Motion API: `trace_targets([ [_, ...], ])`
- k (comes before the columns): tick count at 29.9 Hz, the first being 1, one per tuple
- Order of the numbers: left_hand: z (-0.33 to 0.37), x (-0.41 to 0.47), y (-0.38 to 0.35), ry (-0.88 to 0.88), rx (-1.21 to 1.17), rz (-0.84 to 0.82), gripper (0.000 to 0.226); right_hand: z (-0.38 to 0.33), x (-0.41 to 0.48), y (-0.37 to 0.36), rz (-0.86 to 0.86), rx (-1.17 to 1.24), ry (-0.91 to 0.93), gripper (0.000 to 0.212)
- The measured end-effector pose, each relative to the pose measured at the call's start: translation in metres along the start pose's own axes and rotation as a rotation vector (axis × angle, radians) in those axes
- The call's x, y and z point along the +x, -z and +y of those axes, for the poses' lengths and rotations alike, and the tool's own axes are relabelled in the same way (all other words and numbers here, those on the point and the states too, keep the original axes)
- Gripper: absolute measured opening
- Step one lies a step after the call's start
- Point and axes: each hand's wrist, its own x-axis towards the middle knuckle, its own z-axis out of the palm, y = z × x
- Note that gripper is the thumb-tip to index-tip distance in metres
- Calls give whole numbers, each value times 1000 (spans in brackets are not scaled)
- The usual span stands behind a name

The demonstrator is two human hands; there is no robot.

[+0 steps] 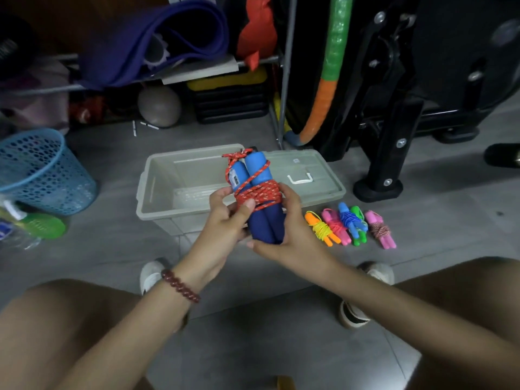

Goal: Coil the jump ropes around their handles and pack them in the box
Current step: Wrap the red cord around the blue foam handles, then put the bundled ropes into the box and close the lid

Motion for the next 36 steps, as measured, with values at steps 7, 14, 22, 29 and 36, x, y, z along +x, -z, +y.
trace_targets([
  [7,-33,62,-14,47,-35,9,34,103,37,101,85,-75,-234,22],
  [14,-125,128,-19,92,63,82,31,294,71,154,21,-500,-685,56],
  [22,-178,167,7,165,165,67,40,389,119,111,194,-1111,-774,70],
  [29,-178,178,21,103,198,128,35,374,95,103,372,-580,-881,70],
  [36,-148,187,94,-41,453,218,25,245,115,38,249,-47,-211,31],
])
